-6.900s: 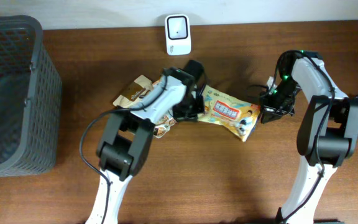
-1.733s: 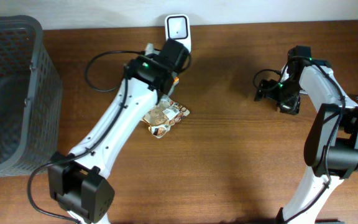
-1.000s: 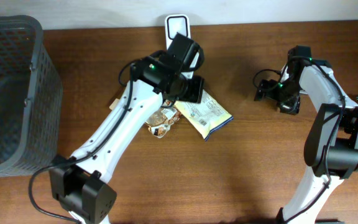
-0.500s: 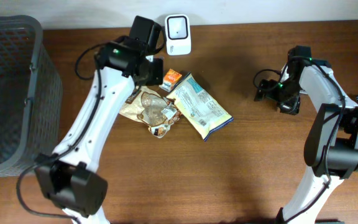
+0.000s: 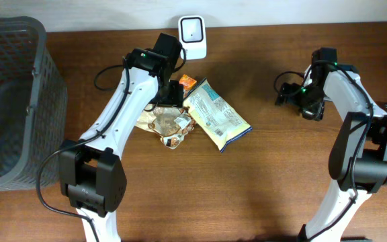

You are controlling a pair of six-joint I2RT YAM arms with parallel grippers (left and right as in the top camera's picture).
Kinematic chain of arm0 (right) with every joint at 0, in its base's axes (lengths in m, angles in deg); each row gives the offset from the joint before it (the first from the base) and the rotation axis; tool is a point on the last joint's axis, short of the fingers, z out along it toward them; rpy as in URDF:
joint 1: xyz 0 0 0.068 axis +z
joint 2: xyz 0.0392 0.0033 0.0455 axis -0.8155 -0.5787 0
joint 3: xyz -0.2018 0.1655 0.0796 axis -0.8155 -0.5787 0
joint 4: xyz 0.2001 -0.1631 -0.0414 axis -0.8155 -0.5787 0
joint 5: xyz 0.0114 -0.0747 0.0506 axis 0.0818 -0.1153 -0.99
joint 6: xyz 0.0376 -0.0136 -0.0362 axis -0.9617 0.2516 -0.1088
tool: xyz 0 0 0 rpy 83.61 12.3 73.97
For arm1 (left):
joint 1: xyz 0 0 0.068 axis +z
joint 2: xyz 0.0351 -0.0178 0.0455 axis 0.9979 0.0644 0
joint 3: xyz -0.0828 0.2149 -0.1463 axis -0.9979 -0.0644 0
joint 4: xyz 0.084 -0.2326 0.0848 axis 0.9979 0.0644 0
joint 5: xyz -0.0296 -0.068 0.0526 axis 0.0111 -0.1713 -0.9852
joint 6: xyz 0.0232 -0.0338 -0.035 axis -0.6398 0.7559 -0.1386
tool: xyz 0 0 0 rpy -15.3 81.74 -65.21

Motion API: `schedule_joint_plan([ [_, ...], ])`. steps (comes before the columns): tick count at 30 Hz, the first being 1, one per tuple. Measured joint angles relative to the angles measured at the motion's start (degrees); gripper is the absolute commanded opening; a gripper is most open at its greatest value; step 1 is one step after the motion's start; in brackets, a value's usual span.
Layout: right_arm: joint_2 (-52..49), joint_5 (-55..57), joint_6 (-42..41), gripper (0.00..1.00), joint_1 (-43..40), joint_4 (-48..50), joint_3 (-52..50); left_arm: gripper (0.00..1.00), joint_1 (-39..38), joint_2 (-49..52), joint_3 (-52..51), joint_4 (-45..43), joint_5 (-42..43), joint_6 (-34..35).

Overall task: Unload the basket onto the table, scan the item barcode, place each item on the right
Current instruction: 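Move the left gripper over the brown pouch, right gripper toward yellow bag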

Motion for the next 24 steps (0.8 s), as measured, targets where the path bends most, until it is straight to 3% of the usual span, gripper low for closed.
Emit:
schedule_joint_plan([
  [4, 0.0, -5.1, 0.0, 1.0, 0.0, 0.2, 0.0, 0.99, 1.5, 0.0, 0.0, 0.0, 0.0, 0.3],
  [6, 0.0, -11.9, -0.2, 0.77, 0.1, -1.1, 0.0, 0.99, 3.9, 0.0, 0.0, 0.0, 0.0, 0.3],
  [7, 0.0, -15.5, -0.5, 0.71, 0.2, -1.6, 0.0, 0.98, 4.8, 0.0, 0.0, -0.1, 0.1, 0.3],
  [9, 0.0, -22.4, -0.7, 0.6, 1.0, -1.4, 0.0, 0.69, 6.7, 0.2, 0.0, -0.1, 0.3, 0.3],
  [11, 0.0, -26.8, -0.9, 0.55, 2.6, -1.3, 0.0, 0.54, 7.9, 0.2, 0.0, -0.2, 0.3, 0.5],
  [12, 0.0, -28.0, -0.8, 0.53, 3.4, -1.3, 0.0, 0.51, 8.2, 0.3, 0.0, -0.3, 0.4, 0.4],
  [17, 0.0, -31.7, -0.7, 0.17, 10.9, -0.9, 0.0, 0.37, 8.2, 0.6, 0.0, -0.9, 0.9, 0.1],
  [20, 0.0, -31.2, -0.8, 0.08, 15.3, -0.5, 0.0, 0.27, 8.2, 0.6, 0.0, -1.0, 0.9, 0.0],
  [24, 0.0, -27.8, -2.6, 0.04, 20.3, -0.7, 0.0, 0.29, 8.2, 0.6, 0.0, -1.2, 1.0, 0.1],
])
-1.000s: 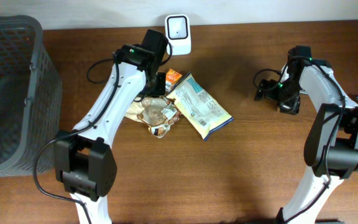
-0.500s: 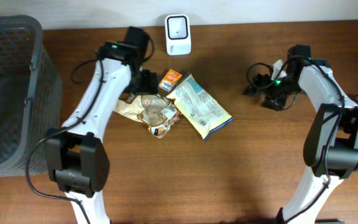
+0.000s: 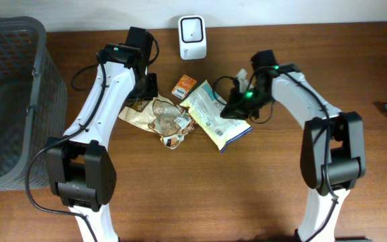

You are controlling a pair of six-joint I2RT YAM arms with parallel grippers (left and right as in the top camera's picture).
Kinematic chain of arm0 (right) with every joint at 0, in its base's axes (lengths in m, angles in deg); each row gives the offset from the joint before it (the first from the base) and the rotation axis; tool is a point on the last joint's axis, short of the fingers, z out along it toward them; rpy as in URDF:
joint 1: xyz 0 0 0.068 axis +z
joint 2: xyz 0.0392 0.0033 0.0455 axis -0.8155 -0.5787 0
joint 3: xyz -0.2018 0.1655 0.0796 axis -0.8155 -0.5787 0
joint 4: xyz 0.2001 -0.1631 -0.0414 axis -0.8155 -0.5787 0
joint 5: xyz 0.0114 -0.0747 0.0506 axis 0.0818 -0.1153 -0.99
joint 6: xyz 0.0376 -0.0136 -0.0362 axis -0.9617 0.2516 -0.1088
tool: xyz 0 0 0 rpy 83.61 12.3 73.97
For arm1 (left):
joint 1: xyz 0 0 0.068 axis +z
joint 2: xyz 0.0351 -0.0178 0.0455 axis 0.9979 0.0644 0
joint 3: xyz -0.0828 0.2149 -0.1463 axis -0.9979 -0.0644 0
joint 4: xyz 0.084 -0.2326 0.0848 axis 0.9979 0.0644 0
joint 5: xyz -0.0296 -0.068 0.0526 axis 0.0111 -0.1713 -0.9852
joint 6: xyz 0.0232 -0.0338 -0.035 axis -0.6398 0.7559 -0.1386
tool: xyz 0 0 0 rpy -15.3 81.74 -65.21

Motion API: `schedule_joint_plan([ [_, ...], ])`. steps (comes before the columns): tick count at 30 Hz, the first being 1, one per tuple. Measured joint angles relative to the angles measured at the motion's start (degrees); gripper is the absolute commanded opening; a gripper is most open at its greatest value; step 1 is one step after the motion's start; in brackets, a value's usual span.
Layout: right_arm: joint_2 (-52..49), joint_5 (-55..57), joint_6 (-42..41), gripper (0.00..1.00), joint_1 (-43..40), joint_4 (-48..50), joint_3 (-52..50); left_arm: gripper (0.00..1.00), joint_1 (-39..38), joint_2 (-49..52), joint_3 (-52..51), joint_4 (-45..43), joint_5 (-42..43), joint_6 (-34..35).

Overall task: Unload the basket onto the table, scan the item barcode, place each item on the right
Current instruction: 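Move the left gripper over the brown pouch, right gripper toward yellow bag, then grasp the right edge of the yellow bag with the right gripper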

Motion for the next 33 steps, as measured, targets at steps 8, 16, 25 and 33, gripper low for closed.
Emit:
schedule_joint_plan([
  [8, 0.0, 10.6, -5.2, 0.04, 7.8, -0.3, -0.9, 0.29, 0.0, 0.9, 0.0, 0.0, 0.0, 0.0],
  [16, 0.2, 20.0, -10.2, 0.04, 8.3, 1.3, -7.0, 0.3, 0.0, 0.9, 0.0, 0.0, 0.0, 0.0],
  [25, 0.6, 26.3, -9.2, 0.04, -1.1, 1.2, -6.5, 0.24, 0.0, 0.9, 0.0, 0.0, 0.0, 0.0],
  [33, 0.4, 19.1, -1.4, 0.14, -5.5, -3.5, -2.0, 0.09, 0.0, 0.9, 0.0, -5.0, 6.1, 0.0],
])
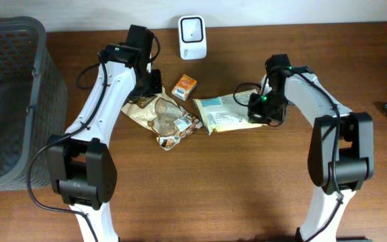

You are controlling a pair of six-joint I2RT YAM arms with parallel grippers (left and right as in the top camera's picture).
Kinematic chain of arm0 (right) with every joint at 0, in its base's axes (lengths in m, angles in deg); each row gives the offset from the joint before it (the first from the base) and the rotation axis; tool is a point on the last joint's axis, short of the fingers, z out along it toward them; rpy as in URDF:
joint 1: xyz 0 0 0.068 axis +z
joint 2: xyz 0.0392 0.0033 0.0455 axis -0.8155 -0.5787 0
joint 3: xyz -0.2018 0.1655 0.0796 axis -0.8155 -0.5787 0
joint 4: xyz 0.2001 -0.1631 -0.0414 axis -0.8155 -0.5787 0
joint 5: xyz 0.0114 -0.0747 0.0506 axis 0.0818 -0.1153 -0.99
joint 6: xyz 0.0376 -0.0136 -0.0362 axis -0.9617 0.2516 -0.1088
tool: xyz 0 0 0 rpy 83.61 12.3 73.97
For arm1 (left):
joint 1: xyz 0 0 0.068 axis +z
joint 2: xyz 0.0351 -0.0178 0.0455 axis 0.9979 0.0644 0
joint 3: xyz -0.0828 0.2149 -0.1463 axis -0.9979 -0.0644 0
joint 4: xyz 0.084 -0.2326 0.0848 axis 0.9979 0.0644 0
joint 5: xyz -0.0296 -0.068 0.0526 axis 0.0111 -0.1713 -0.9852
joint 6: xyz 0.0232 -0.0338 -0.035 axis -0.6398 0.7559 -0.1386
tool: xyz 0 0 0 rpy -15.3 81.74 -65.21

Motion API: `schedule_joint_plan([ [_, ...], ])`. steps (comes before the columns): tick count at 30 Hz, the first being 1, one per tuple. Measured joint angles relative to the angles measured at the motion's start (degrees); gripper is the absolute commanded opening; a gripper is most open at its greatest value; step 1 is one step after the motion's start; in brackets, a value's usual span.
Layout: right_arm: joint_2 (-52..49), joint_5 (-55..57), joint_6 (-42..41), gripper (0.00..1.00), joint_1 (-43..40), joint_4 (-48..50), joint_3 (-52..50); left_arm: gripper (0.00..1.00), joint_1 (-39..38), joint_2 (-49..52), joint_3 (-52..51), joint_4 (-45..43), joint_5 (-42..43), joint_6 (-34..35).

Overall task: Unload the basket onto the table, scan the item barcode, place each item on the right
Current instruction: 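Grasp the right edge of the yellow bag with the right gripper, then bring the left gripper to the yellow bag's left edge and grasp it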

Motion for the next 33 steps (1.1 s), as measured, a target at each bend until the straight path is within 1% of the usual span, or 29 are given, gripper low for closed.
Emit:
schedule_joint_plan([
  [2, 0.0, -2.2, 1.0, 0.19, 1.0, -0.2, 0.1, 0.09, -0.1, 0.5, 0.0, -1.9, 2.9, 0.0],
  [5, 0.0, -3.6, 1.6, 0.35, 2.7, -0.1, 0.1, 0.07, -0.7, 3.0, 0.0, -4.9, 6.9, 0.0],
  [6, 0.0, -4.1, 1.8, 0.36, 3.6, 0.0, 0.1, 0.06, -1.2, 4.7, 0.0, -6.6, 8.5, 0.0],
  [11, 0.0, -4.6, 2.2, 0.36, 4.7, 0.5, 0.1, 0.03, -3.6, 8.9, -0.2, -13.0, 12.0, 0.0],
  [13, 0.0, -4.6, 2.2, 0.36, 4.7, 0.7, 0.1, 0.04, -4.7, 9.1, -0.3, -15.8, 12.7, 0.0],
  [15, 0.0, -4.6, 2.2, 0.36, 4.7, 0.7, 0.1, 0.0, -6.0, 9.1, -0.3, -19.6, 13.3, -0.1],
  [20, 0.0, -4.6, 2.2, 0.36, 4.7, 0.8, 0.1, 0.0, -9.1, 9.1, -0.3, -27.0, 12.6, -0.2],
  [24, 0.0, -4.6, 2.2, 0.35, 4.7, 0.8, 0.1, 0.0, -10.2, 11.3, -0.3, -30.9, 9.9, -0.2],
  [28, 0.0, -4.6, 2.2, 0.35, 4.7, 0.9, 0.1, 0.0, -9.8, 15.0, -0.3, -30.8, 2.7, -0.2],
  [33, 0.0, -4.6, 2.2, 0.35, 4.7, 2.9, -1.0, 0.0, -8.9, 15.8, -0.3, -29.6, -3.7, -0.2],
])
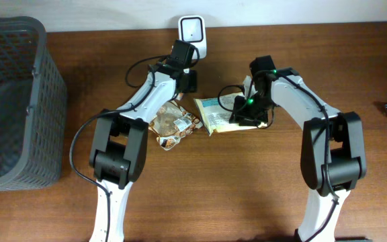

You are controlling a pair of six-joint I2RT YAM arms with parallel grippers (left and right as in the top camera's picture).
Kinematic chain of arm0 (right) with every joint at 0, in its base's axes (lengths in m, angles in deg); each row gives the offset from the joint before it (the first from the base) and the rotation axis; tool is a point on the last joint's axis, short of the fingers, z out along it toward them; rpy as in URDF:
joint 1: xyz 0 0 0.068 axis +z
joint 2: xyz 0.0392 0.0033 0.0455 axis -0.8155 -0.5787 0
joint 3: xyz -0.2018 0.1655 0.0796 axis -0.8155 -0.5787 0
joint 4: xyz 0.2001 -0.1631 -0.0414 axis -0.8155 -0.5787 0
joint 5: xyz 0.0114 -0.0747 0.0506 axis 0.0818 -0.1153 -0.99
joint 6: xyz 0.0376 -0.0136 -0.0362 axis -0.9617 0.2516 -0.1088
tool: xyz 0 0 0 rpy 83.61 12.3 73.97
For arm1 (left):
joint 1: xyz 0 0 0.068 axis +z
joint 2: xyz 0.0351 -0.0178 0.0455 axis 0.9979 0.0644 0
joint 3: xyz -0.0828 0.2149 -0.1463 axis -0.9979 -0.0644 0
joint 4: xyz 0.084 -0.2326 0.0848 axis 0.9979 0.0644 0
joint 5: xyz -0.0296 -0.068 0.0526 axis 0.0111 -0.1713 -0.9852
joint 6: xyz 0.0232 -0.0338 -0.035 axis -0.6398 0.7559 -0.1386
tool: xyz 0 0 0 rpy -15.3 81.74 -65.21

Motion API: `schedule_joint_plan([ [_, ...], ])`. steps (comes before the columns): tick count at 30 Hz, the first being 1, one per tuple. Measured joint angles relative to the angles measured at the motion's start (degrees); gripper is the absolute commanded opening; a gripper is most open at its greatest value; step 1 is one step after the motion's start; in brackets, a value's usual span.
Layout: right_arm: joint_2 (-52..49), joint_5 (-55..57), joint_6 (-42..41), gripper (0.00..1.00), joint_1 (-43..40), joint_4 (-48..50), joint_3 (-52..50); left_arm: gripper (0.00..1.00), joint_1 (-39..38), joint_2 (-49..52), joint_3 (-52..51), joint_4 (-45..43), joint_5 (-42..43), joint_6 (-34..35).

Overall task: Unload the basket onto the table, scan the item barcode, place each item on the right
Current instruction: 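Bring the left gripper to the yellow bag's left edge and grasp it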

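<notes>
The white barcode scanner (192, 30) stands at the table's back edge. My left gripper (187, 81) is just in front of it; its fingers are hidden under the wrist, and the small orange box is out of sight. A pale yellow snack bag (215, 114) lies flat at mid-table. My right gripper (246, 113) sits on the bag's right end, and its jaws cannot be made out from above. A clear brown snack packet (170, 122) lies left of the bag.
A dark mesh basket (12, 101) fills the left side of the table. A small red wrapped item lies at the far right edge. Both arms' cables loop over the middle of the table near the packets.
My left gripper has moved right, from the brown packet's upper left to where the orange box stood, which now is hidden. My right gripper has shifted slightly left over the bag's right end.
My left gripper was over the packets and my right arm stood far right. Then the left had pulled back left, baring the orange box, and the right was on the slanted bag. Later the bag lay level farther right. Now the left covers the box's place.
</notes>
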Motion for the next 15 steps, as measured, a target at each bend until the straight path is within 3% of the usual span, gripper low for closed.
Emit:
schedule_joint_plan([
  [15, 0.0, 0.0, 0.0, 0.35, 0.0, 0.3, -0.7, 0.0, 1.3, -0.3, 1.1, 15.6, -13.4, 2.1],
])
